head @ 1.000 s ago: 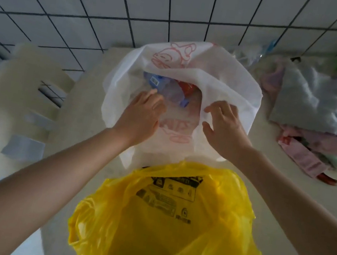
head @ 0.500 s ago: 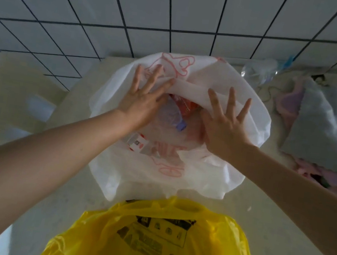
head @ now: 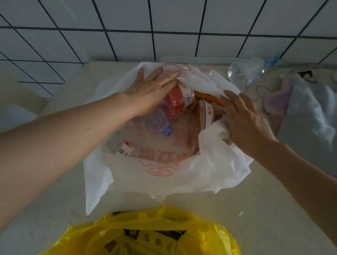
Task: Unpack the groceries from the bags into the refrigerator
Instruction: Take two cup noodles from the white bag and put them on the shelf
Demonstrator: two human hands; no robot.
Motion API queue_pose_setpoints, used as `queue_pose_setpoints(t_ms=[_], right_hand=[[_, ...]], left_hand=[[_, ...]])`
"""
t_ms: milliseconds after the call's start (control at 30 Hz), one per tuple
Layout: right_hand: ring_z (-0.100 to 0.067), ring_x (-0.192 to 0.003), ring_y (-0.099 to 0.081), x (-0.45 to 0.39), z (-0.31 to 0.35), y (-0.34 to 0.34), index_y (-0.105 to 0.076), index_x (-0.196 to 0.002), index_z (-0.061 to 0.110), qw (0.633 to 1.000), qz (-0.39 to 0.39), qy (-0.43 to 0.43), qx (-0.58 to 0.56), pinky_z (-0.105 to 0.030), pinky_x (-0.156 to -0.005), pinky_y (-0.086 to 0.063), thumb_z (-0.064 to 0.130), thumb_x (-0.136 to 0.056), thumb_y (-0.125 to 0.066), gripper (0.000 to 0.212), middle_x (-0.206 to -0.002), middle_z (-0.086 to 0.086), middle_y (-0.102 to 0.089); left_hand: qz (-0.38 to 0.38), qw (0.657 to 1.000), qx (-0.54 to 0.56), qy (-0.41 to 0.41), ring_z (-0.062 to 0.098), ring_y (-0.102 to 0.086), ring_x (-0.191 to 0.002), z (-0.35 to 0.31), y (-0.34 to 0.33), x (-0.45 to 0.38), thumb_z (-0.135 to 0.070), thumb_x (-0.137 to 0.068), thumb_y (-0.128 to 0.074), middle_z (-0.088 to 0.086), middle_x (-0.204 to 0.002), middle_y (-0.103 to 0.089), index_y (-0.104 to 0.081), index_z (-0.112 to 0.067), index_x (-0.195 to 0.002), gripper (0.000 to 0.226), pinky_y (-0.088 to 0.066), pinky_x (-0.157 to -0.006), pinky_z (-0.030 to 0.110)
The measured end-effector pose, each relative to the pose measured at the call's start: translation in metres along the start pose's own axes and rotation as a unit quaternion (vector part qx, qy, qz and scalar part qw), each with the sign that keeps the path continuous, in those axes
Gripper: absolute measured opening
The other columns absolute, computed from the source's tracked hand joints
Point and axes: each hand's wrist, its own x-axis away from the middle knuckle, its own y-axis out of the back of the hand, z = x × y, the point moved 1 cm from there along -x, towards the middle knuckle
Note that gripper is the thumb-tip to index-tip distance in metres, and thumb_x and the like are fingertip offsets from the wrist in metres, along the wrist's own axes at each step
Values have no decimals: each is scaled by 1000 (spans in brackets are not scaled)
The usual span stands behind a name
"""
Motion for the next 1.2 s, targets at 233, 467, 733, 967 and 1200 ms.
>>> queue_pose_setpoints(t_ms=[233,467,733,967,1200], right_hand=[[-41,-143,-15,13,-24,-8,-13,-153,20,991,64,-45,109,-51,-104,-40,24,-82,-71,91,-159,-4,-11],[-39,-143,-15,15,-36,-25,-6,-152,27,989,100,-105,12,-53,-110,-33,20,-82,-71,96,-157,-2,-15],[-43,-137,-22,51,-41,-57,9,-141,34,982,147,-112,34,-53,-94,-47,24,-84,-62,92,-149,-9,-19],[-37,-143,-12,52,-38,-18,-57,-126,29,951,57,-192,-234,-53,-116,-17,-14,-74,-53,68,-155,-7,-18],[-38,-121,-45,32,8,2,-50,-131,5,948,-73,-179,-254,-45,-103,-37,22,-93,-56,42,-131,-19,-48]], left_hand=[[30,998,-12,-52,27,-10,-148,4,1,-24,-8,-85,-64,-4,-162,-3,-16,-23,-153,84,-23,-111,61],[56,996,-9,-69,33,-33,-137,-1,9,-44,-16,-79,-72,0,-160,-16,-23,-25,-150,87,-38,-105,52],[63,996,-33,-60,37,-40,-126,-14,13,-44,-15,-79,-74,2,-155,-18,-32,-34,-143,79,-46,-96,50],[72,996,-14,-46,35,-37,-123,-22,19,-40,-2,-80,-67,1,-152,-20,-28,-38,-144,83,-44,-89,43],[94,988,-92,-75,38,-37,-121,-28,23,-41,-32,-68,-83,1,-151,-22,-32,-39,-140,88,-49,-87,48]])
